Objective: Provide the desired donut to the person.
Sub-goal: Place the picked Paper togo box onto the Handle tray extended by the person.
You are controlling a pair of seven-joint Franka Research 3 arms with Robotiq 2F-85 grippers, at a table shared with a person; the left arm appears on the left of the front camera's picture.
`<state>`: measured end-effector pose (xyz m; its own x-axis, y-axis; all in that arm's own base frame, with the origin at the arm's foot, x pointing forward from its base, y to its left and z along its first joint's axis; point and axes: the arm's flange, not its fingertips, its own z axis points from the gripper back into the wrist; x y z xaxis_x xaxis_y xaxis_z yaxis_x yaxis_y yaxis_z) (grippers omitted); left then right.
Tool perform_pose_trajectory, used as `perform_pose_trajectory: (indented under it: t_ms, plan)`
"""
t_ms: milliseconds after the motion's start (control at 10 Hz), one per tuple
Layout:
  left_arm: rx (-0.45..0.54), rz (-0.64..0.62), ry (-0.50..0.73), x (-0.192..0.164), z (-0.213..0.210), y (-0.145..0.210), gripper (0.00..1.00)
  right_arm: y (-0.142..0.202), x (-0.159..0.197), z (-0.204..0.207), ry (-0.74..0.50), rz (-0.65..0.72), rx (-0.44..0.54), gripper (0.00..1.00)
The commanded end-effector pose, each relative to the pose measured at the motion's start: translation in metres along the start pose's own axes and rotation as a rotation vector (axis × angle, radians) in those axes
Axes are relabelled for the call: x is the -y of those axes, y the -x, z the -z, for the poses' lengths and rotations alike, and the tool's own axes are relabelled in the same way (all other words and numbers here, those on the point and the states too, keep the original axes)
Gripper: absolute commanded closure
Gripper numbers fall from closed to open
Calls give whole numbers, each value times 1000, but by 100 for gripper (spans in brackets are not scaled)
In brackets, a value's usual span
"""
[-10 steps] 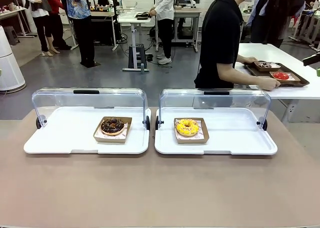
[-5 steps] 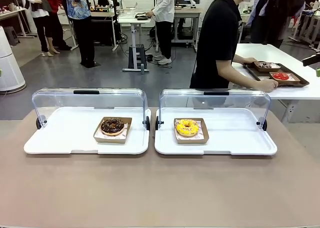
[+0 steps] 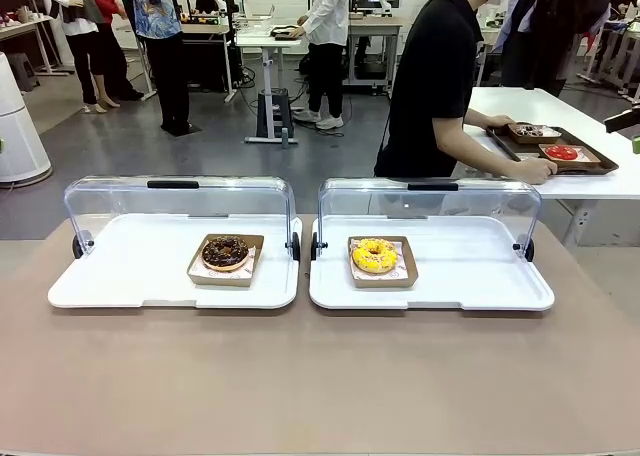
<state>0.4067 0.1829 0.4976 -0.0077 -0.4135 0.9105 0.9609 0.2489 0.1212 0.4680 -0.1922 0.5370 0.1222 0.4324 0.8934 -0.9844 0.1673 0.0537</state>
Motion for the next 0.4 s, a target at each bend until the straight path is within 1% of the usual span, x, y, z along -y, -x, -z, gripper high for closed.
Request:
perform_pose_trajectory:
  t_ms: [0, 300]
  plan:
    - [9, 10, 2, 1, -1, 2, 0, 0, 0, 1, -9, -6, 5, 0]
    - [9, 10, 2, 1, -1, 2, 0, 0, 0, 1, -9, -6, 5, 0]
